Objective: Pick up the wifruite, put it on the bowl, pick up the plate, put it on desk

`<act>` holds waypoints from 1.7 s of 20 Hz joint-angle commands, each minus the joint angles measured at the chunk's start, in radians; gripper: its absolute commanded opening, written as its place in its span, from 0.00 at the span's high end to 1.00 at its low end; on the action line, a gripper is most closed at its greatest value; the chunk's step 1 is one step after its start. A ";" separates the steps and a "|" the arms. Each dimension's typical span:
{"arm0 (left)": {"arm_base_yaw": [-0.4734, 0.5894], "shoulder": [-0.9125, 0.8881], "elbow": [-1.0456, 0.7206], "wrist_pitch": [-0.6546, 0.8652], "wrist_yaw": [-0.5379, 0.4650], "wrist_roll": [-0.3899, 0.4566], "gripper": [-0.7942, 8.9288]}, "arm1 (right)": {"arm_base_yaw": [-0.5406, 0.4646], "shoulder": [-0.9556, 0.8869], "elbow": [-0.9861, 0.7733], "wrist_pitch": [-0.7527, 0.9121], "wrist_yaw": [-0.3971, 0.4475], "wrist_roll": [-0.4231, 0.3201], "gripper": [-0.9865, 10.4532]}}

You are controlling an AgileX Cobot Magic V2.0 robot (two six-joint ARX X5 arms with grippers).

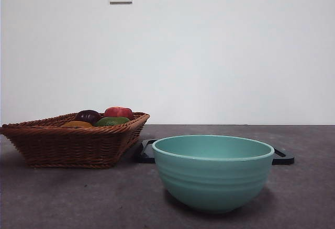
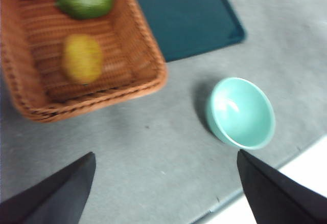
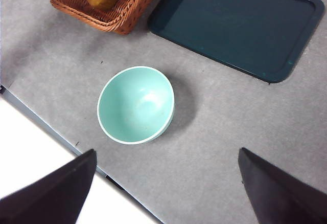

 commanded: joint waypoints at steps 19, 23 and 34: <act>-0.173 0.819 0.339 0.240 -0.399 0.036 0.47 | 0.004 0.006 0.015 0.013 0.000 0.003 0.52; -0.173 0.916 0.343 0.245 -0.444 0.059 0.47 | 0.004 0.006 0.015 0.013 -0.001 0.017 0.52; -0.173 1.046 0.343 0.269 -0.444 0.082 0.47 | 0.004 0.006 0.015 0.014 -0.001 0.017 0.52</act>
